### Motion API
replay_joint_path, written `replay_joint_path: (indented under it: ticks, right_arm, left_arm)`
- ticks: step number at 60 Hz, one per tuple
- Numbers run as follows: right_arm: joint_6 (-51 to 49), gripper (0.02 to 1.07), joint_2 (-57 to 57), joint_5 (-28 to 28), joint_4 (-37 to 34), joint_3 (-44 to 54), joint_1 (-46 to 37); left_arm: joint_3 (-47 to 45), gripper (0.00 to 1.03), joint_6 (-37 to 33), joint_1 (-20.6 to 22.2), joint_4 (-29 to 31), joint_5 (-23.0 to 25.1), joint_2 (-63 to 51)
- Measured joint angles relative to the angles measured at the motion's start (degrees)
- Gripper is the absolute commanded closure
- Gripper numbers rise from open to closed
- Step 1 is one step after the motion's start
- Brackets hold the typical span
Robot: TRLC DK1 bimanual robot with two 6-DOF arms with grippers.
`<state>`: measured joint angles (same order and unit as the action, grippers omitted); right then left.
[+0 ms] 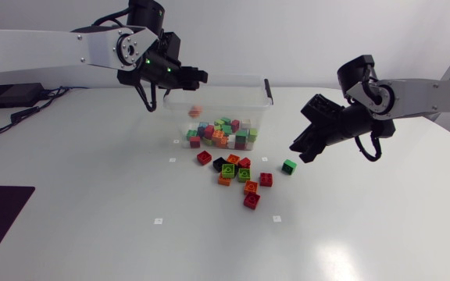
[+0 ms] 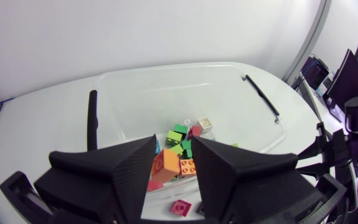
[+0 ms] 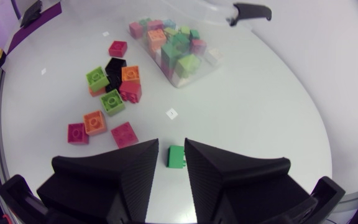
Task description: Place the duplo bricks in the container
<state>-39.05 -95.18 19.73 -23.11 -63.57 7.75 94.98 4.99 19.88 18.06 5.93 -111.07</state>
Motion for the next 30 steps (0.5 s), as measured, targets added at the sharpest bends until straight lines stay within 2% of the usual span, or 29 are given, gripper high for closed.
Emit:
replay_joint_path:
  ticks: [5,14,20,30]
  right_arm:
    - [0.68,0.72,2.84,-0.02,-1.33,0.0,1.73]
    - [2.67,0.71,5.42,-0.79,-2.67,-0.09,3.93]
    - [3.52,0.45,4.68,-2.03,-2.64,-0.15,4.17]
    - [4.15,0.34,-1.51,-3.48,-2.29,-1.18,3.19]
  left_arm:
    - [0.02,0.19,0.0,0.0,-0.33,-0.76,-0.02]
    - [-0.17,0.11,-0.02,0.02,-1.57,-0.92,0.37]
    - [-2.95,0.11,-0.31,0.02,-2.16,-0.96,3.34]
    - [-13.44,0.11,-3.8,0.26,-6.19,-1.44,14.91]
